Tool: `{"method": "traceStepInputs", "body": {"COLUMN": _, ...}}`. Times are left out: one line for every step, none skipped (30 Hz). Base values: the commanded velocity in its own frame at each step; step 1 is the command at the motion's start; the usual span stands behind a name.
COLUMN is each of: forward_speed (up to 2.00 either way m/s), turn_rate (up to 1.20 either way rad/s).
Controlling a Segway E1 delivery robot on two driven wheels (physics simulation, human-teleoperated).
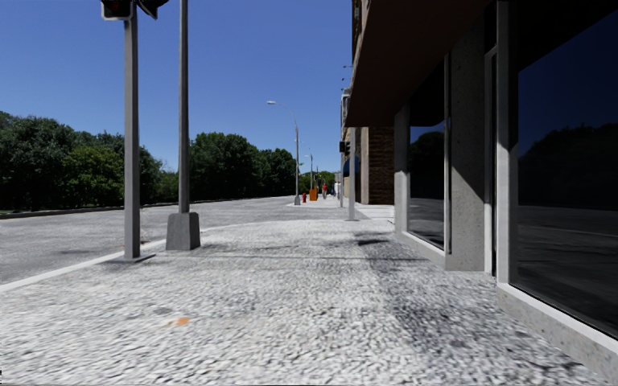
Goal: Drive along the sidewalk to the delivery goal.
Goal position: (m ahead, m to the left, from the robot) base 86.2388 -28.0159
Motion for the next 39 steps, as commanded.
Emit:
{"method": "traceStepInputs", "body": {"forward_speed": 2.0, "turn_rate": 0.0}}
{"method": "traceStepInputs", "body": {"forward_speed": 2.0, "turn_rate": 0.0}}
{"method": "traceStepInputs", "body": {"forward_speed": 2.0, "turn_rate": 0.0}}
{"method": "traceStepInputs", "body": {"forward_speed": 2.0, "turn_rate": 0.0}}
{"method": "traceStepInputs", "body": {"forward_speed": 2.0, "turn_rate": 0.0}}
{"method": "traceStepInputs", "body": {"forward_speed": 2.0, "turn_rate": 0.0}}
{"method": "traceStepInputs", "body": {"forward_speed": 2.0, "turn_rate": 0.0}}
{"method": "traceStepInputs", "body": {"forward_speed": 2.0, "turn_rate": 0.0}}
{"method": "traceStepInputs", "body": {"forward_speed": 2.0, "turn_rate": 0.0}}
{"method": "traceStepInputs", "body": {"forward_speed": 2.0, "turn_rate": 0.0}}
{"method": "traceStepInputs", "body": {"forward_speed": 2.0, "turn_rate": 0.0}}
{"method": "traceStepInputs", "body": {"forward_speed": 2.0, "turn_rate": 0.0}}
{"method": "traceStepInputs", "body": {"forward_speed": 2.0, "turn_rate": 0.0}}
{"method": "traceStepInputs", "body": {"forward_speed": 2.0, "turn_rate": 0.0}}
{"method": "traceStepInputs", "body": {"forward_speed": 2.0, "turn_rate": 0.0}}
{"method": "traceStepInputs", "body": {"forward_speed": 2.0, "turn_rate": 0.0}}
{"method": "traceStepInputs", "body": {"forward_speed": 2.0, "turn_rate": 0.0}}
{"method": "traceStepInputs", "body": {"forward_speed": 2.0, "turn_rate": 0.0}}
{"method": "traceStepInputs", "body": {"forward_speed": 2.0, "turn_rate": 0.0}}
{"method": "traceStepInputs", "body": {"forward_speed": 2.0, "turn_rate": 0.0}}
{"method": "traceStepInputs", "body": {"forward_speed": 2.0, "turn_rate": 0.0}}
{"method": "traceStepInputs", "body": {"forward_speed": 2.0, "turn_rate": 0.0}}
{"method": "traceStepInputs", "body": {"forward_speed": 2.0, "turn_rate": 0.0}}
{"method": "traceStepInputs", "body": {"forward_speed": 2.0, "turn_rate": 0.0}}
{"method": "traceStepInputs", "body": {"forward_speed": 2.0, "turn_rate": 0.0}}
{"method": "traceStepInputs", "body": {"forward_speed": 2.0, "turn_rate": 0.0}}
{"method": "traceStepInputs", "body": {"forward_speed": 2.0, "turn_rate": 0.0}}
{"method": "traceStepInputs", "body": {"forward_speed": 2.0, "turn_rate": 0.0}}
{"method": "traceStepInputs", "body": {"forward_speed": 2.0, "turn_rate": 0.0}}
{"method": "traceStepInputs", "body": {"forward_speed": 2.0, "turn_rate": 0.0}}
{"method": "traceStepInputs", "body": {"forward_speed": 2.0, "turn_rate": 0.0}}
{"method": "traceStepInputs", "body": {"forward_speed": 2.0, "turn_rate": 0.0}}
{"method": "traceStepInputs", "body": {"forward_speed": 2.0, "turn_rate": 0.0}}
{"method": "traceStepInputs", "body": {"forward_speed": 2.0, "turn_rate": 0.0}}
{"method": "traceStepInputs", "body": {"forward_speed": 2.0, "turn_rate": 0.0}}
{"method": "traceStepInputs", "body": {"forward_speed": 2.0, "turn_rate": 0.0}}
{"method": "traceStepInputs", "body": {"forward_speed": 2.0, "turn_rate": 0.0}}
{"method": "traceStepInputs", "body": {"forward_speed": 2.0, "turn_rate": 0.0}}
{"method": "traceStepInputs", "body": {"forward_speed": 2.0, "turn_rate": -0.03}}
